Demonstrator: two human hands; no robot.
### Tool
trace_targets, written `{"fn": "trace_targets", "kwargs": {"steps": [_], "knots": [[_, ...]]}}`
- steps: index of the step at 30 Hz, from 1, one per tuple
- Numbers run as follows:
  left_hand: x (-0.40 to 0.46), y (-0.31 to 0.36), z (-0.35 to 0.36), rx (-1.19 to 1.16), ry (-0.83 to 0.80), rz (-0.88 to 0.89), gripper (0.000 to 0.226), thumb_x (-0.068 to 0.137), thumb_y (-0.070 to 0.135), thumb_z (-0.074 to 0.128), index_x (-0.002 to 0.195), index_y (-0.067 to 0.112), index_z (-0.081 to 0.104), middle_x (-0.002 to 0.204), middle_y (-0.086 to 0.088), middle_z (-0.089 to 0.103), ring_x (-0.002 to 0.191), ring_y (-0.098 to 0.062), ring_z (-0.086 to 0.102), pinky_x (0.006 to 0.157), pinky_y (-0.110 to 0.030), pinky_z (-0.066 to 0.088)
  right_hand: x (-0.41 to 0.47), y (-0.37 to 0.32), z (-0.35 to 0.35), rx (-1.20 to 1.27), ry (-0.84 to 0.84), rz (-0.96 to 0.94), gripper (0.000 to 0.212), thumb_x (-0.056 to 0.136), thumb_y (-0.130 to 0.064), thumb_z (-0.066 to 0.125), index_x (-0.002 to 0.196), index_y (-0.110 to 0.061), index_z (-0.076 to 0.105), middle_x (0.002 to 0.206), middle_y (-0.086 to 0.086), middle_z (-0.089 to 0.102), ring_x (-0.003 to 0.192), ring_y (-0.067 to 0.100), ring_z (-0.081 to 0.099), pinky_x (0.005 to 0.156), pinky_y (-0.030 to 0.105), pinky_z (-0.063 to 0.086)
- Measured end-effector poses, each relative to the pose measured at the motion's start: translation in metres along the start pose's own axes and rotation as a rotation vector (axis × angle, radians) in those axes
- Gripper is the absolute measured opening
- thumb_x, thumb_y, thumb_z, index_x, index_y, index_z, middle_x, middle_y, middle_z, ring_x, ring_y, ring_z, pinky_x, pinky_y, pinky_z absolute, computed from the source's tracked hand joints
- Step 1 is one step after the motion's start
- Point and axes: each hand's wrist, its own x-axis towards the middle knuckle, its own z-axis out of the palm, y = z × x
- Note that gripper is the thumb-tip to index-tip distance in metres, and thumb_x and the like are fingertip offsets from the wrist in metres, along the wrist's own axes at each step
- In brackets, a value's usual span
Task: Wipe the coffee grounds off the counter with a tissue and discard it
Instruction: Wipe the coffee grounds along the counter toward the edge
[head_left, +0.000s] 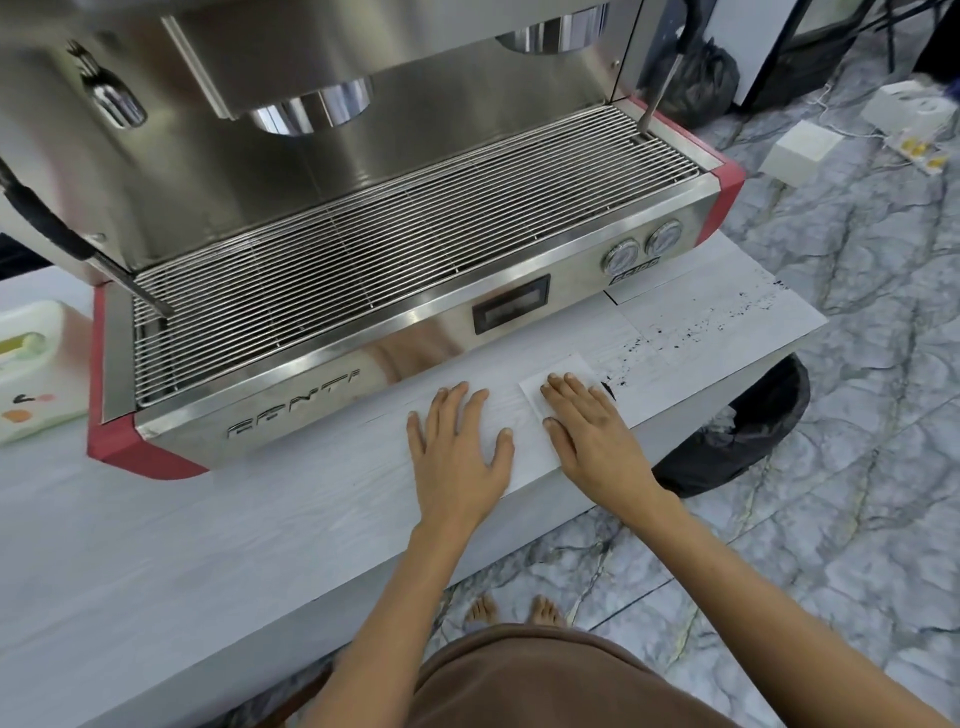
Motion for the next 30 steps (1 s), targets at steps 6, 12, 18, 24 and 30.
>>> {"fn": "trace_targets", "kwargs": {"steps": [6,12,18,24,30], "knots": [[0.001,-0.002,0.002,0.090,-0.013,0.015,0.057,0.095,0.054,0.037,0.145,0.028,0.044,0.158,0.005,0.032,0.149,-0.017,0.019,0.123,-0.048,0.003,0.000,0.003,0.004,-0.056,-0.019,-0.005,0.047,0.100,-0.029,0.033,0.139,-0.007,0.045,0.147,0.009,0.040,0.139,0.022,0.031,0.116,0.038,0.019],[0.001,-0.002,0.003,0.101,-0.018,0.025,0.057,0.095,0.054,0.037,0.145,0.028,0.043,0.158,0.004,0.032,0.149,-0.017,0.019,0.123,-0.050,0.005,0.001,0.006,0.005,-0.059,-0.004,-0.005,0.046,0.100,-0.029,0.033,0.139,-0.008,0.046,0.147,0.007,0.041,0.138,0.020,0.032,0.115,0.037,0.020],[0.000,-0.002,0.002,0.084,-0.022,0.027,0.056,0.095,0.053,0.038,0.146,0.029,0.043,0.158,0.004,0.031,0.150,-0.017,0.018,0.123,-0.051,0.005,0.007,0.018,0.002,-0.017,0.012,0.022,0.045,0.099,-0.027,0.032,0.136,-0.009,0.050,0.144,0.007,0.044,0.136,0.021,0.036,0.113,0.040,0.026],[0.000,-0.002,0.002,0.076,-0.039,0.028,0.055,0.096,0.052,0.039,0.146,0.029,0.041,0.159,0.004,0.030,0.150,-0.017,0.017,0.122,-0.052,0.005,0.013,0.037,-0.006,0.055,0.062,0.053,0.037,0.098,-0.015,0.043,0.131,-0.006,0.055,0.139,0.011,0.049,0.133,0.025,0.041,0.111,0.043,0.030],[0.001,-0.003,0.001,0.072,-0.040,0.030,0.056,0.096,0.052,0.038,0.146,0.029,0.041,0.159,0.004,0.029,0.150,-0.017,0.016,0.123,-0.051,0.003,0.019,0.044,-0.018,0.188,0.133,0.124,0.029,0.096,-0.004,0.050,0.123,-0.006,0.062,0.132,0.009,0.057,0.128,0.020,0.047,0.110,0.041,0.035]]}}
